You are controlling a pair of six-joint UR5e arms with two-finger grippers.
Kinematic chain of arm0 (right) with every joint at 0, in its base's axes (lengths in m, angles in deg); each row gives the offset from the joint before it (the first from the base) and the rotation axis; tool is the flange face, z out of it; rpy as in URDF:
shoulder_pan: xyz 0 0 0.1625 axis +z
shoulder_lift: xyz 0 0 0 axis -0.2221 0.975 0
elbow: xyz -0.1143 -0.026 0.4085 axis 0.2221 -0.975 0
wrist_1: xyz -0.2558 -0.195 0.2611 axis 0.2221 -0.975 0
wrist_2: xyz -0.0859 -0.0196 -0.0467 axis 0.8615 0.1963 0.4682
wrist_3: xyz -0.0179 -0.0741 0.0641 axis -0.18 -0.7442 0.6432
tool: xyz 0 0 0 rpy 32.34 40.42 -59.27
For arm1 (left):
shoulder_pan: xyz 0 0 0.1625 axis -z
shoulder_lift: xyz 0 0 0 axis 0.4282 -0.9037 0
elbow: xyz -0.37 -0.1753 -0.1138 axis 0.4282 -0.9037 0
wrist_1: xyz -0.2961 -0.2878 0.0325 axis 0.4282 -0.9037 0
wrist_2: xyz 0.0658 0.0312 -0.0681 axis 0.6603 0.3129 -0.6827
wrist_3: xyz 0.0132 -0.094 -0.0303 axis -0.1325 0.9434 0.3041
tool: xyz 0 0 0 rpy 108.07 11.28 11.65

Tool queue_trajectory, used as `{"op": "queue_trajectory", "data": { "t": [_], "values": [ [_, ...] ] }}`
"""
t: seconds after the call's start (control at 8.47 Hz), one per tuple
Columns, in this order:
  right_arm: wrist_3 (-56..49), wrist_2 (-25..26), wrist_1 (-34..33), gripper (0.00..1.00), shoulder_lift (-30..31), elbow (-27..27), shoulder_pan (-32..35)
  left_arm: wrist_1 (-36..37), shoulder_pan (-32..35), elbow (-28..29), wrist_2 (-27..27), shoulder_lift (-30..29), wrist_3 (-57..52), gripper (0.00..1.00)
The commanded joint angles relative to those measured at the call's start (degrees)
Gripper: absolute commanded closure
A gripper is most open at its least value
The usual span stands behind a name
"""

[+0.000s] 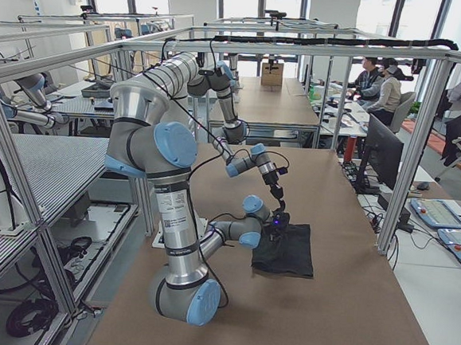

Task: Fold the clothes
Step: 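Lay the folded edge down with both grippers near the shirt's far edge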

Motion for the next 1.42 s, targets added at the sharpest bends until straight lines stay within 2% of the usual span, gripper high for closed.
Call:
{"op": "queue_trajectory", "data": {
  "t": [0.0, 0.12, 0.24, 0.35, 0.47, 0.59, 0.71, 0.94, 1.06, 1.18, 1.3],
  "values": [
    [0.0, 0.0, 0.2, 1.0, -0.3, -1.0, 0.6, -0.1, 0.2, 0.6, 0.0, -0.2, -0.1, 1.0],
    [0.0, 0.0, 0.2, 1.0, -0.4, -1.0, 0.6, -0.1, 0.2, 0.9, 0.1, -0.2, -0.1, 1.0],
    [0.1, 0.1, 0.1, 0.92, -1.0, -1.3, 0.6, -0.1, 0.1, 0.9, 0.1, -0.2, -0.1, 1.0],
    [0.1, 0.2, 0.1, 0.57, -1.3, -2.0, 0.6, -0.1, 0.1, 0.9, 0.3, -0.2, -0.1, 1.0],
    [0.0, 0.5, 0.1, 0.07, -1.5, -2.6, 0.6, -0.1, 0.1, 1.2, 0.5, -0.2, -0.2, 0.9],
    [0.1, 0.5, 0.1, 0.06, -1.6, -2.7, 0.8, -0.1, -0.1, 1.9, 0.6, -0.3, -0.4, 0.06],
    [0.2, 0.4, 0.1, 0.06, -1.6, -2.7, 1.1, -0.1, 0.3, 2.2, 0.7, -1.1, -0.7, 0.0],
    [0.8, -0.2, 0.1, 0.06, -2.1, -2.5, 1.2, 0.4, 3.6, 2.2, -1.3, -1.2, -0.7, 0.0],
    [1.2, -0.2, 0.1, 0.06, -2.9, -2.3, 1.2, 0.5, 5.7, 2.6, -5.1, -0.9, -2.3, 0.0],
    [1.5, -0.2, -0.1, 0.06, -3.4, -2.3, 1.1, 0.5, 7.0, 2.6, -6.6, -0.4, -3.2, 0.0],
    [1.5, -0.2, -0.2, 0.06, -3.7, -2.3, 0.9, 0.5, 7.3, 2.6, -6.6, -0.2, -3.8, 0.0]
  ]
}}
